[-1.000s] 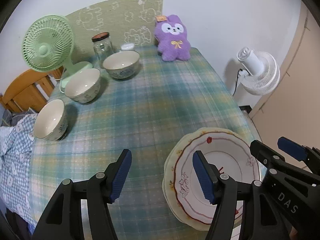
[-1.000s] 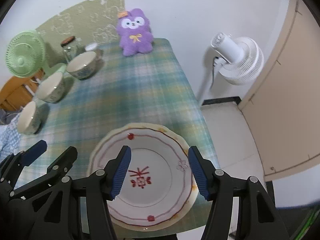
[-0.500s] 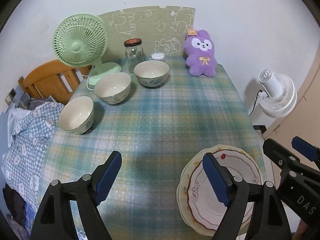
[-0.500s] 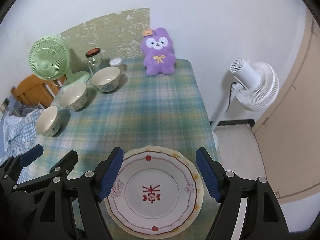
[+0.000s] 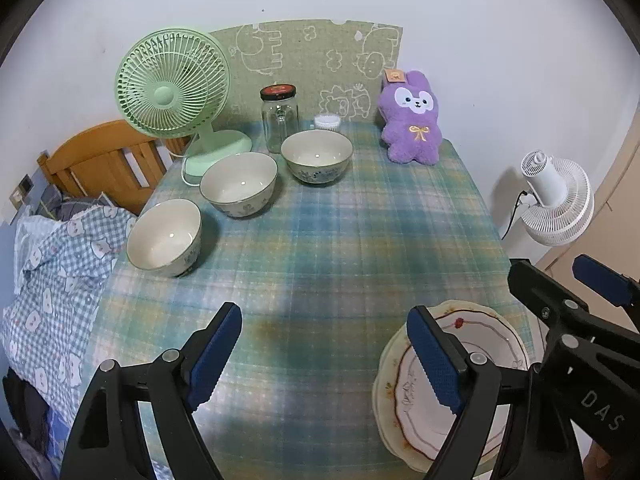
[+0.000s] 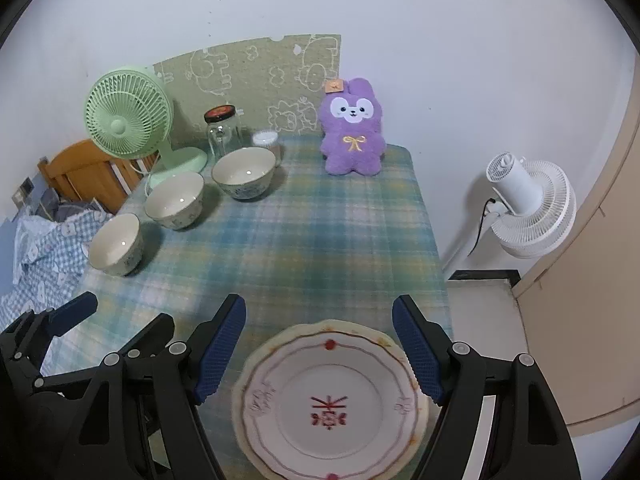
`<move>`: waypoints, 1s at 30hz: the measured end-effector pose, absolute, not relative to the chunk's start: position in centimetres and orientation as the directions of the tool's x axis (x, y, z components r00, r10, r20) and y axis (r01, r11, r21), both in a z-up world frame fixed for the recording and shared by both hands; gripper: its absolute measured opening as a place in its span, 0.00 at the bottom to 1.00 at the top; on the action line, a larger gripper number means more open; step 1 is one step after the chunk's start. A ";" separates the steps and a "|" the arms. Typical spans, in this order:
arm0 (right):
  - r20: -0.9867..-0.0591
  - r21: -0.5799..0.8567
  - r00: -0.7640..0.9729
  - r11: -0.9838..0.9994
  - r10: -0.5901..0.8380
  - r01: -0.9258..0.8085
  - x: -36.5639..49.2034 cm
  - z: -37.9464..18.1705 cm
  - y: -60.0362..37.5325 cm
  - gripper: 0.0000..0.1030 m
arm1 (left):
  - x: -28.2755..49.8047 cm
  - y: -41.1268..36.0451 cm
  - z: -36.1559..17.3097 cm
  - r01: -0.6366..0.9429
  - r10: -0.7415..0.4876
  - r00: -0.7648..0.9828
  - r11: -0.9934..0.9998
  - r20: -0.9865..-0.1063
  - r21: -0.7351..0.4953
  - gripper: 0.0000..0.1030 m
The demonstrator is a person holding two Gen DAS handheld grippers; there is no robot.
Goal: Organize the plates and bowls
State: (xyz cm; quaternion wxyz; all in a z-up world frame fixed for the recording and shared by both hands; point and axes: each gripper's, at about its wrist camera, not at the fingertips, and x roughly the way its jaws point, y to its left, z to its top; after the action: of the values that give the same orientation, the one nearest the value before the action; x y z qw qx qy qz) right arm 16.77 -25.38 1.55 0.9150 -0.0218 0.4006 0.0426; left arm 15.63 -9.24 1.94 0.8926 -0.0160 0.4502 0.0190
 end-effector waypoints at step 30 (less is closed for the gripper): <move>-0.724 0.010 0.690 1.000 -0.003 0.015 19.1 1.0 -12.0 0.76 | 19.2 2.9 0.7 0.031 -0.022 0.597 1.000 -0.802 -0.004 0.83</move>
State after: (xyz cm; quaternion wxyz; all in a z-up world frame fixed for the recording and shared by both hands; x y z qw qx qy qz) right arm 19.07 -12.03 0.97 0.9191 0.0075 0.3940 -0.0050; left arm 19.25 2.95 0.73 0.8936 0.0050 0.4485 -0.0146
